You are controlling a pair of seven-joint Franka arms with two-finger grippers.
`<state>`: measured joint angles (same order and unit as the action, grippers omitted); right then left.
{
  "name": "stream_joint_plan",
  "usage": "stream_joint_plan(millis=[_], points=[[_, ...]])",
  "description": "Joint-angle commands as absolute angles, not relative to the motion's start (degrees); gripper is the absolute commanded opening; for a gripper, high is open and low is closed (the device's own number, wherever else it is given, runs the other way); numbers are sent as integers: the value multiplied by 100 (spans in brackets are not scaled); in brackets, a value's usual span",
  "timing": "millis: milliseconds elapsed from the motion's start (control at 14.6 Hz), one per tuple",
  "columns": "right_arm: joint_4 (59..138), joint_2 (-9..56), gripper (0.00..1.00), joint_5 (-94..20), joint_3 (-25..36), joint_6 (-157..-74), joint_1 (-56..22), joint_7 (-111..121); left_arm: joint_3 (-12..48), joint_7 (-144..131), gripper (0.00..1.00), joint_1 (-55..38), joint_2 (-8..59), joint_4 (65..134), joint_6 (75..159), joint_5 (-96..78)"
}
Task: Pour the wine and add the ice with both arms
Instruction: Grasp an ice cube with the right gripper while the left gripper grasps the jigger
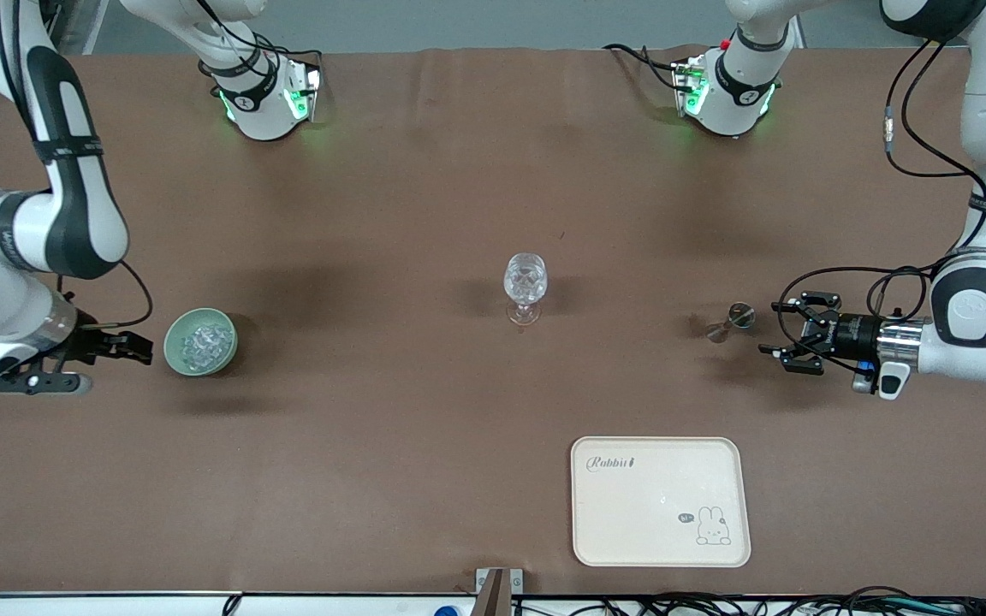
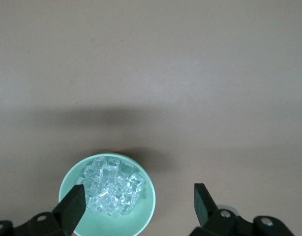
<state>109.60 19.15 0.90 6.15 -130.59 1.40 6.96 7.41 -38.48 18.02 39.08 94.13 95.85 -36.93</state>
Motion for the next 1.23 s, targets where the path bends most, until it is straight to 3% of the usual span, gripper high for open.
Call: stream_joint_plan(millis=[0,274,479,959,1164], points=[[11136,2064,95,-279,598,-13236,123,703,773,-3946,91,1846,4148,9299,9606,-3998],[11565,2241,88,-580,598,-13832,106,485,773,-3946,94,1881,4341,9316,9703,-4078],[11646,2320,88,-580,606,-13993,-105,-331,782,-3885,93,1916,4464,9343,9712,-4219],[12093,2285,69,-580,615,-13983,-149,-545,809,-3876,81,1855,4535,9527,9668,-4456],[12199,2233,66,-580,615,-13940,-184,-799,835,-3850,76,1863,4579,9536,9607,-4465]])
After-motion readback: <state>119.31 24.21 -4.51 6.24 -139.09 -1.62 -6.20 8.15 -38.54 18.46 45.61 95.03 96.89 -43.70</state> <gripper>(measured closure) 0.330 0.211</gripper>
